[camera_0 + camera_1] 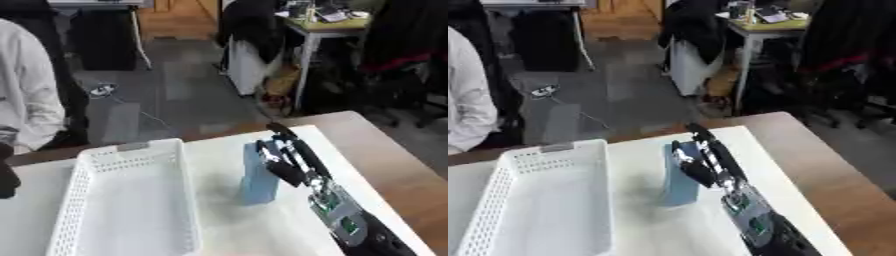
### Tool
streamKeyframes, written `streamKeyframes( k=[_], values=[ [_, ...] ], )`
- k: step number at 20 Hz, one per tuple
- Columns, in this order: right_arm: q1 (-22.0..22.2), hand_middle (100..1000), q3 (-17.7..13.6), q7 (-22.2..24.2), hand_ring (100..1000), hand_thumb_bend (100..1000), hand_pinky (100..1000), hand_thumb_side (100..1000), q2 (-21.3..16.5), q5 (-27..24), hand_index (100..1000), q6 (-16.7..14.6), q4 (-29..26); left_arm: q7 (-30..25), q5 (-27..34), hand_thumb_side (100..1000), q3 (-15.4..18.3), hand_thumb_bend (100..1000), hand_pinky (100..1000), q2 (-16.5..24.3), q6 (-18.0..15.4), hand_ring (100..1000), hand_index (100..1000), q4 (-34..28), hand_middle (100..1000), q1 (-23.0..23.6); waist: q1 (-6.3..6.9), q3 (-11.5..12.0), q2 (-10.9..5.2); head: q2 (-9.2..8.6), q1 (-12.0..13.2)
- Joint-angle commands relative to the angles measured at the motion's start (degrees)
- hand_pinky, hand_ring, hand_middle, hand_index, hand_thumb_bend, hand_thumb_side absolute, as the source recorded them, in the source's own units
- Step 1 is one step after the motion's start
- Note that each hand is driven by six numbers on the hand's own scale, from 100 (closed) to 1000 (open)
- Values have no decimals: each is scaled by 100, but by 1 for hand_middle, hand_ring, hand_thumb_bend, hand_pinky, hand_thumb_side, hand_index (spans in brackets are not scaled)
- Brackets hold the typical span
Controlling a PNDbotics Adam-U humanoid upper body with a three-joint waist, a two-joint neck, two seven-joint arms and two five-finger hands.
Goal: Pick up objects on the table and place them in the box.
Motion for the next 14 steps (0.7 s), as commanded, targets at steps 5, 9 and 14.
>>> streamKeyframes(
  k=[5,9,14],
  values=[
    [-122,1000,-51,-22,926,225,767,841,-98,184,987,-61,-41,-28,26,950,1,778,532,64,0,479,864,-100,713,-93,5,10,-49,-68,36],
    [-151,1000,-25,100,964,254,830,818,-138,526,1000,-64,-60,-34,32,950,-7,778,533,60,2,479,864,-100,713,-99,2,21,-51,-64,19],
    [-156,1000,-1,377,977,251,879,816,-115,662,1000,-80,10,-33,42,950,-9,777,533,53,5,479,864,-100,714,-115,-5,35,-48,-50,37]
  ],
)
